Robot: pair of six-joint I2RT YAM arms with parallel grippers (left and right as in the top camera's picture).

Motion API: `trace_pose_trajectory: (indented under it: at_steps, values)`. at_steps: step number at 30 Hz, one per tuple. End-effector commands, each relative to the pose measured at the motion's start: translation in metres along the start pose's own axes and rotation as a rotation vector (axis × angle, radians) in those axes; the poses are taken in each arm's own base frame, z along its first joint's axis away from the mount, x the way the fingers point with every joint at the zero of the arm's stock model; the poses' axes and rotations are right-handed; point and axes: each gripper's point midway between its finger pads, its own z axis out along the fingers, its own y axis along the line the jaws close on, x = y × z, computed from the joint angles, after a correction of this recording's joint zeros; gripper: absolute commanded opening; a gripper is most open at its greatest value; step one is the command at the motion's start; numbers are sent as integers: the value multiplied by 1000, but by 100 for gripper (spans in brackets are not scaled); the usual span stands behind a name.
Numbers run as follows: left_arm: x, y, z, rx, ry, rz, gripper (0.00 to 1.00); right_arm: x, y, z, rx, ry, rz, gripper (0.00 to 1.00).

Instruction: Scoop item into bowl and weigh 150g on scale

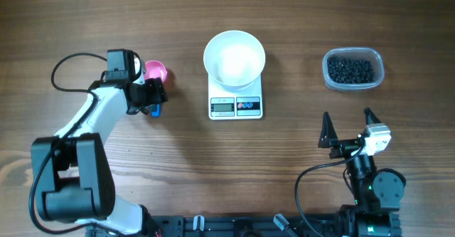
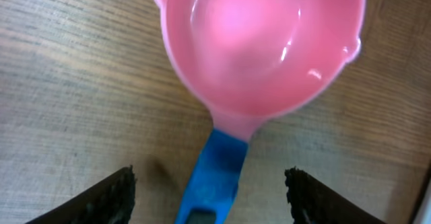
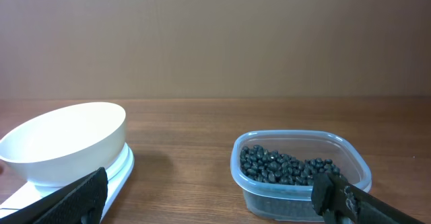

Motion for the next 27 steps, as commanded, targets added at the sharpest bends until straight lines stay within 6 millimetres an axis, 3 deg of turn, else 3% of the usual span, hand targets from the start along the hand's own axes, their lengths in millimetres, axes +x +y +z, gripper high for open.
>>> trace_pose_trajectory:
  at_steps: [1, 7, 16, 27]
  values:
    - [5, -3, 16, 11, 20, 12, 74, -1, -2, 0, 13, -7, -8, 100]
    - [11, -21, 28, 11, 27, 145, 74, -1, -2, 0, 13, -7, -8, 100]
    - [10, -13, 32, -73, 12, 171, 73, -1, -2, 0, 13, -7, -7, 100]
    - [-5, -8, 32, -116, -50, 173, 73, -1, -2, 0, 13, -7, -8, 100]
